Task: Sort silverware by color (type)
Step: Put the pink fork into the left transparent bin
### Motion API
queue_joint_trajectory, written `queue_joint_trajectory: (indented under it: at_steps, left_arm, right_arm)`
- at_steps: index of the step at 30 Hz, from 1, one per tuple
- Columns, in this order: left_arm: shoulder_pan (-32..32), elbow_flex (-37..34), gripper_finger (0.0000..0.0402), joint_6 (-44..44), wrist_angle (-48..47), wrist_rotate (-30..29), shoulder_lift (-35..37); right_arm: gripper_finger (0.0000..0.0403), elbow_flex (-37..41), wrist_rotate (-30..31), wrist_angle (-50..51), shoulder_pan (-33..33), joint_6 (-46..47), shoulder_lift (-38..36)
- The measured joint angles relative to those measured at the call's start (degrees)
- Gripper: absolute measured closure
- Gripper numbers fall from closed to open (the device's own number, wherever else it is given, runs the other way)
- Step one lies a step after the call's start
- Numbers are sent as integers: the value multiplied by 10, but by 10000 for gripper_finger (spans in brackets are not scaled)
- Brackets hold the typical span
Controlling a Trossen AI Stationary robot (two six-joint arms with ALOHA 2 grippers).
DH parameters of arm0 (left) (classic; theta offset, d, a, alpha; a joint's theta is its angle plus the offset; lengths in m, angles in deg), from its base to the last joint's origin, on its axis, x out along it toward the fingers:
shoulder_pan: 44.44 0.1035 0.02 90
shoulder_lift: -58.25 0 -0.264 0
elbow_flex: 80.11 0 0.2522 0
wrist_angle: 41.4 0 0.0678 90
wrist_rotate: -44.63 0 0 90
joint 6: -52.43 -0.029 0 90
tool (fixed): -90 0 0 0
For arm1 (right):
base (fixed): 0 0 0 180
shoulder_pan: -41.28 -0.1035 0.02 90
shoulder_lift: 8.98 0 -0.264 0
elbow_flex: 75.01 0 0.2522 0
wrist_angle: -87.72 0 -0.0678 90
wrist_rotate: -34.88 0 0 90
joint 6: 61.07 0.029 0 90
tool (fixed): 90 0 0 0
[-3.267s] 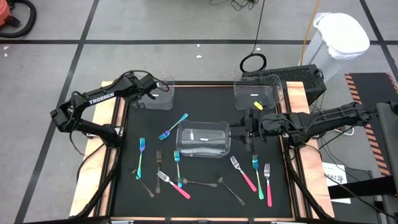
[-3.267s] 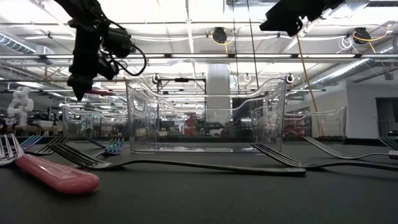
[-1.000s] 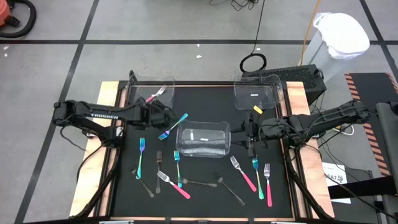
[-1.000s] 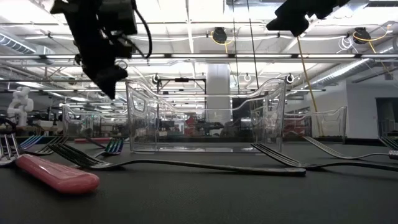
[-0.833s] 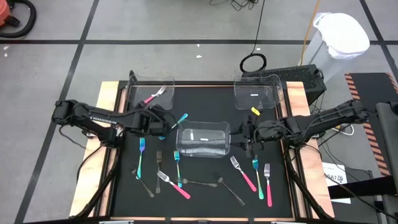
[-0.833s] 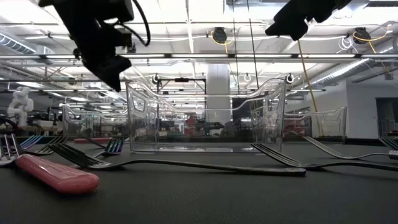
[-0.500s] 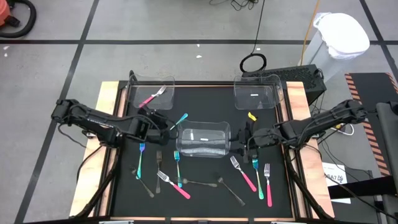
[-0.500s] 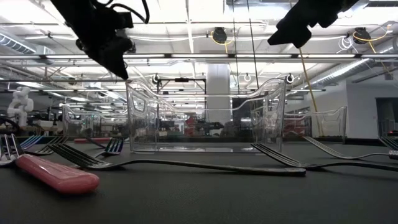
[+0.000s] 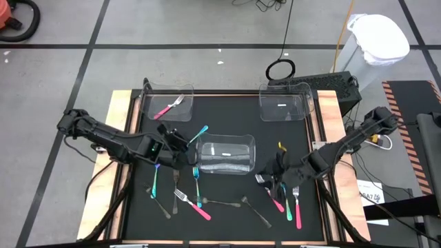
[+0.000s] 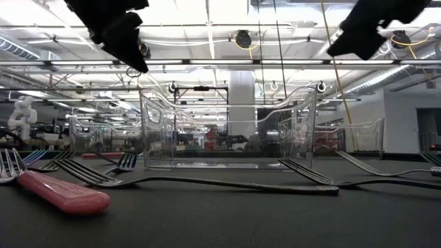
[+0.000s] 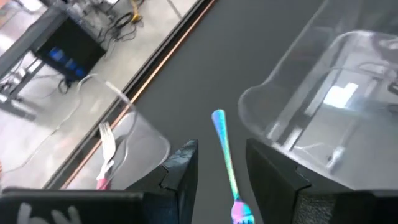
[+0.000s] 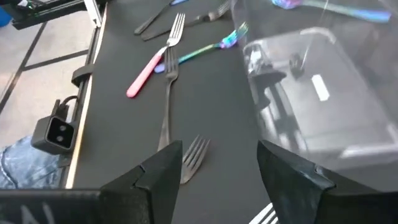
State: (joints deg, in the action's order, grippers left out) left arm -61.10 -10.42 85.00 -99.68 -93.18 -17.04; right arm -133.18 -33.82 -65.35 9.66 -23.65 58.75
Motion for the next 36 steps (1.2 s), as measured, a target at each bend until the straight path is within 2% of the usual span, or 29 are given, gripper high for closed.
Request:
queue_joint_trajectory:
  at_steps: [5, 13, 21, 25, 36]
  left_arm:
    - [-4, 0, 265, -20, 43, 0, 0]
    - [-4, 0, 265, -20, 83, 0, 0]
    - [-4, 0, 265, -15, 87, 1, 0]
    - [-4, 0, 265, -15, 97, 14, 0]
    - [-4, 0, 265, -14, 128, 30, 0]
  right_arm:
    - [200, 0, 12, 13, -43, 71, 33]
    - [200, 0, 11, 123, -71, 194, 71]
    - [200, 0, 8, 118, -83, 223, 122]
    - [200, -3, -19, 124, -83, 254, 150]
    - [200, -160, -24, 340, -83, 330, 284]
